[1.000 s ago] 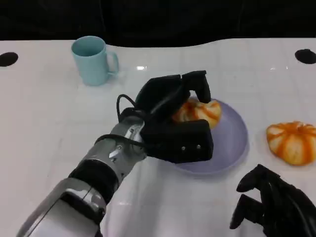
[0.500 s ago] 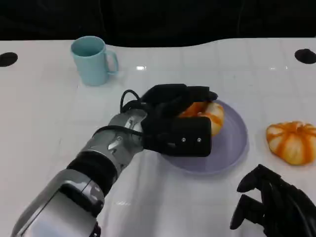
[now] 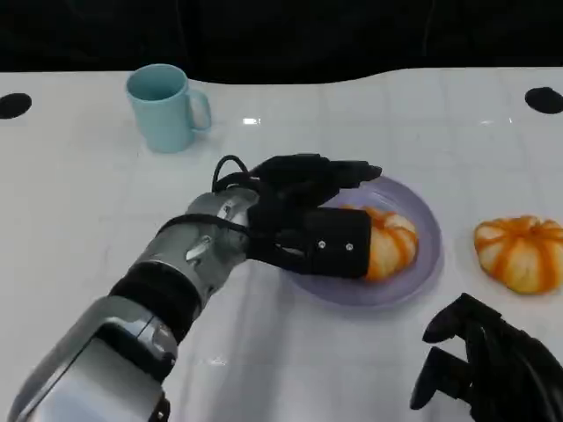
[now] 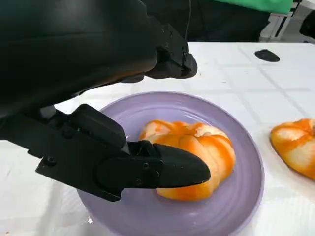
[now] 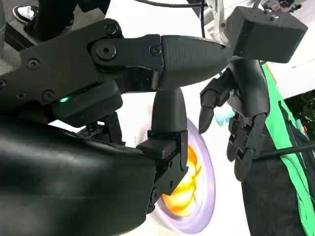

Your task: Grasp the bread from the table and place it into the plate.

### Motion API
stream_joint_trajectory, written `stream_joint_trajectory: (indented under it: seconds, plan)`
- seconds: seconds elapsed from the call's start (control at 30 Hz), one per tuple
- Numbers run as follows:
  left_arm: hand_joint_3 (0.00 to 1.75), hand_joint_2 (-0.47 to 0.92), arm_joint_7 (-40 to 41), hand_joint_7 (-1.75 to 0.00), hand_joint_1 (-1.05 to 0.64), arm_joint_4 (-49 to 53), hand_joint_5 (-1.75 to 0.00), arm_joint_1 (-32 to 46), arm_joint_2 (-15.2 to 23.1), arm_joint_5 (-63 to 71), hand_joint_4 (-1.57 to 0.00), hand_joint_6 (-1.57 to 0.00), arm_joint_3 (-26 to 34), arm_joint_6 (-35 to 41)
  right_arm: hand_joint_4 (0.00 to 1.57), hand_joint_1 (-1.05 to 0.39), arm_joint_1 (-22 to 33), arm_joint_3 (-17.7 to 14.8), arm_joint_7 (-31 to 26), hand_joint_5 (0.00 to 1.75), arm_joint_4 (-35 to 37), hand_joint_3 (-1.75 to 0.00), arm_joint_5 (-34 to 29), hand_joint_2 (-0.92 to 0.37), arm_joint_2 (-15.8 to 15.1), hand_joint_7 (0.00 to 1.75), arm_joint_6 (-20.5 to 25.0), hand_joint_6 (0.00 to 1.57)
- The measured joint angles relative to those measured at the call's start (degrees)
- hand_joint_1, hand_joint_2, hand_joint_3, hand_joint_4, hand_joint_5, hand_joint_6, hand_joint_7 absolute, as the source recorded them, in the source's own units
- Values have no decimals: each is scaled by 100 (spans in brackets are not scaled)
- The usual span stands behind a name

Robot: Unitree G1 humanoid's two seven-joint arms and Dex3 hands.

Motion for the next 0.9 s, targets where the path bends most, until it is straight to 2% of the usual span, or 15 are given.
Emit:
stream_joint_trajectory:
  seconds: [0.27, 0.6, 0.67, 0.7, 0.77, 0.9]
  plan:
    - [52, 92, -277, -1, -91, -418, -22, 139, 199, -257, -1, -19, 146, -16, 60, -53, -6, -3, 1, 175, 3, -50, 67, -92, -2, 173, 1, 36]
    - [43, 92, -831, -5, -84, -1245, -33, 811, 402, -1319, -14, -28, 836, -117, 61, -53, -7, -8, -4, 175, 12, -49, 86, -92, -1, 172, 20, 37]
    - [40, 92, -944, -7, -81, -1409, -44, 977, 405, -1544, -18, -34, 974, -119, 60, -52, -5, -5, -16, 175, 8, -49, 84, -92, -2, 173, 36, 37]
    - [39, 92, -983, -9, -77, -1502, -64, 1078, 406, -1692, -16, -40, 1054, -131, 60, -52, 1, -2, -21, 175, 0, -49, 78, -92, -2, 173, 39, 37]
    - [36, 92, -1057, -13, -73, -1711, -88, 1286, 407, -1961, -16, -49, 1226, -180, 60, -52, 15, 4, -30, 175, -11, -50, 71, -92, -4, 173, 40, 37]
    - [30, 92, -1077, -26, -62, -2199, -116, 1749, 351, -2543, -29, -64, 1581, -306, 59, -52, 30, 12, -43, 175, -88, -51, 69, -92, -6, 173, 47, 36]
